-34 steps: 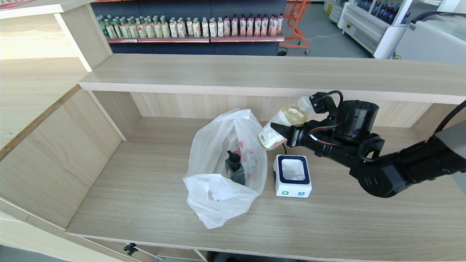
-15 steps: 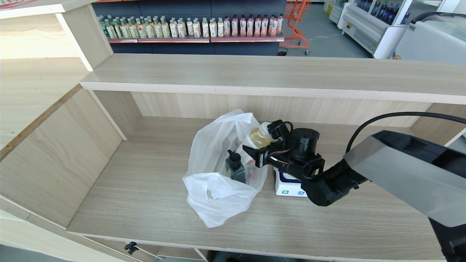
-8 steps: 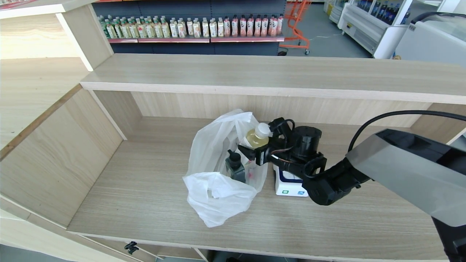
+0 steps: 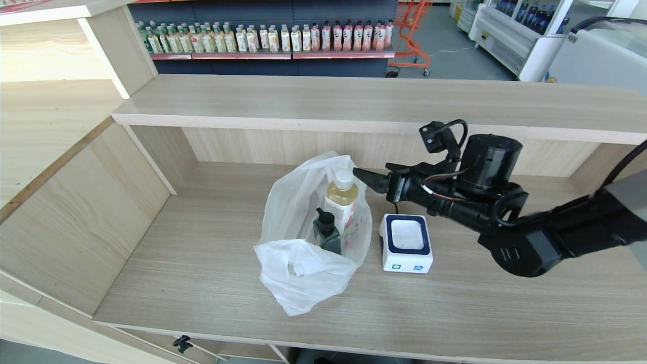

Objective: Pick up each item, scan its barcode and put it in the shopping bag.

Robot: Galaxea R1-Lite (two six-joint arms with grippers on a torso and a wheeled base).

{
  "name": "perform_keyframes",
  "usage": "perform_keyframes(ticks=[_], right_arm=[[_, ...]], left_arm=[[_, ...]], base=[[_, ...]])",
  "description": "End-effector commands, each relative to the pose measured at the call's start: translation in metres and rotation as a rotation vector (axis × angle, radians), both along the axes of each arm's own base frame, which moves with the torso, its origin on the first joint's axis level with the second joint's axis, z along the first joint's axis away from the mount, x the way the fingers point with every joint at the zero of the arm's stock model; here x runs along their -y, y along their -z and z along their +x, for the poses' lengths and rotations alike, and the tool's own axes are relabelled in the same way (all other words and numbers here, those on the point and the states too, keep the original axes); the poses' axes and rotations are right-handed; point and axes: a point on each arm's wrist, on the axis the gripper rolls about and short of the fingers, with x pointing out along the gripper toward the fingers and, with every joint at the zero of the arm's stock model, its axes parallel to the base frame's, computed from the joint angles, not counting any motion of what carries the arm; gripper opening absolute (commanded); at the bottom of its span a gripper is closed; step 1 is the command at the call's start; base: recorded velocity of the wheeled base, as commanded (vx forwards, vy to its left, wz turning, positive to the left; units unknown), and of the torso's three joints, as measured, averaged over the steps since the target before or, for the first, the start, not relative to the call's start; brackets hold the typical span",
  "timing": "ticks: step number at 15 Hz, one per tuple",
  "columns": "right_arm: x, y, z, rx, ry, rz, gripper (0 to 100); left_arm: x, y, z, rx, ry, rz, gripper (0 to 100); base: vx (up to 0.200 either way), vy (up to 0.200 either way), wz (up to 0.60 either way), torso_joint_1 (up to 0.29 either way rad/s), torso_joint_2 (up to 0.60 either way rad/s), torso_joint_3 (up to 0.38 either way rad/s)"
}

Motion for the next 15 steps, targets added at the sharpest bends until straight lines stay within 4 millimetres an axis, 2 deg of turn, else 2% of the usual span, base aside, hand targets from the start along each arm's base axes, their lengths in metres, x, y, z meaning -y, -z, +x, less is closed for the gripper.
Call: perform_keyframes(ticks=[1,2,3,5,6,7,8,9,11,13,15], right_arm=[[0.044,-0.036,-0.063,0.031,0.004,0.022,100],[0.052,-0.039,-0.076,0.029,0.006,0.02,100],[0.075,-0.046,-0.122,0.019,0.016,0.021,100],[0.106,-0.04,-0.181,-0.001,0.064,0.011,100],[0.117,-0.034,-0.198,-0.012,0.101,0.005,100],[0.146,-0.015,-0.246,-0.021,0.236,-0.069,100],[0.156,-0.004,-0.268,-0.021,0.338,-0.116,100],[0.169,0.018,-0.302,-0.044,0.562,-0.153,100],[0.175,0.047,-0.335,-0.033,0.665,-0.194,100],[0.176,0.087,-0.348,0.012,0.734,-0.232,100],[0.175,0.101,-0.358,0.045,0.778,-0.176,100]], left_arm=[[0.0,0.0,0.0,0.0,-0.001,0.0,100],[0.0,0.0,0.0,0.0,-0.001,0.0,100],[0.0,0.0,0.0,0.0,-0.001,0.0,100],[0.0,0.0,0.0,0.0,-0.001,0.0,100],[0.0,0.0,0.0,0.0,-0.001,0.0,100],[0.0,0.0,0.0,0.0,-0.001,0.0,100],[0.0,0.0,0.0,0.0,-0.001,0.0,100],[0.0,0.0,0.0,0.0,-0.001,0.0,100],[0.0,0.0,0.0,0.0,-0.001,0.0,100],[0.0,0.0,0.0,0.0,-0.001,0.0,100],[0.0,0.0,0.0,0.0,-0.001,0.0,100]], base=[[0.0,0.0,0.0,0.0,0.0,0.0],[0.0,0.0,0.0,0.0,0.0,0.0],[0.0,0.0,0.0,0.0,0.0,0.0],[0.0,0.0,0.0,0.0,0.0,0.0],[0.0,0.0,0.0,0.0,0.0,0.0],[0.0,0.0,0.0,0.0,0.0,0.0],[0.0,0.0,0.0,0.0,0.0,0.0],[0.0,0.0,0.0,0.0,0.0,0.0],[0.0,0.0,0.0,0.0,0.0,0.0],[0.0,0.0,0.0,0.0,0.0,0.0],[0.0,0.0,0.0,0.0,0.0,0.0]])
